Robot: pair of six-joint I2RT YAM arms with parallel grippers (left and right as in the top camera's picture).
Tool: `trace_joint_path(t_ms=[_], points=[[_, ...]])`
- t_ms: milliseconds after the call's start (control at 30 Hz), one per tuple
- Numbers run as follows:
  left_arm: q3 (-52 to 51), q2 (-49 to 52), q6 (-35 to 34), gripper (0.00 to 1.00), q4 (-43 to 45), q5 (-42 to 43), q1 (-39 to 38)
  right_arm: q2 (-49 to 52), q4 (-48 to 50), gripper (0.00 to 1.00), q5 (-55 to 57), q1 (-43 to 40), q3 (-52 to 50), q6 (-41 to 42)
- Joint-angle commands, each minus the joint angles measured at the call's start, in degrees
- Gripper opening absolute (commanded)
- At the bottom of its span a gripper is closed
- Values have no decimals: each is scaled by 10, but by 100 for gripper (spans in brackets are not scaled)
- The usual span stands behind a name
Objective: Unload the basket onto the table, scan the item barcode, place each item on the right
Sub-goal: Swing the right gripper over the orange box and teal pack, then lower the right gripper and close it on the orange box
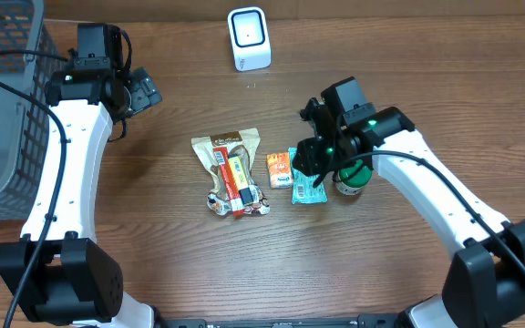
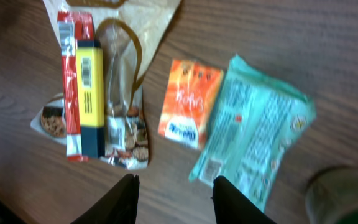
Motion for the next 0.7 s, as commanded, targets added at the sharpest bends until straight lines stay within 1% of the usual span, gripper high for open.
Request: trace_joint_path(t_ms=[0, 167, 367, 433, 600, 633, 667], points=[[3, -5, 12, 100, 0, -1, 2, 24, 24, 39, 5, 13, 9, -4], [3, -5, 12, 100, 0, -1, 2, 43, 55, 36, 4, 30, 8, -4], [3, -5, 12, 100, 0, -1, 2, 63, 89, 36, 21, 63, 8, -3], [3, -5, 12, 100, 0, -1, 2, 66, 99, 36, 56, 78, 7, 1], [3, -5, 12, 100, 0, -1, 2, 66, 121, 37, 153, 114, -2, 47], [3, -5, 12, 100, 0, -1, 2, 66, 128, 41, 193, 125, -9, 63], [3, -5, 12, 100, 0, -1, 2, 66, 132, 41, 206, 129, -13, 70]])
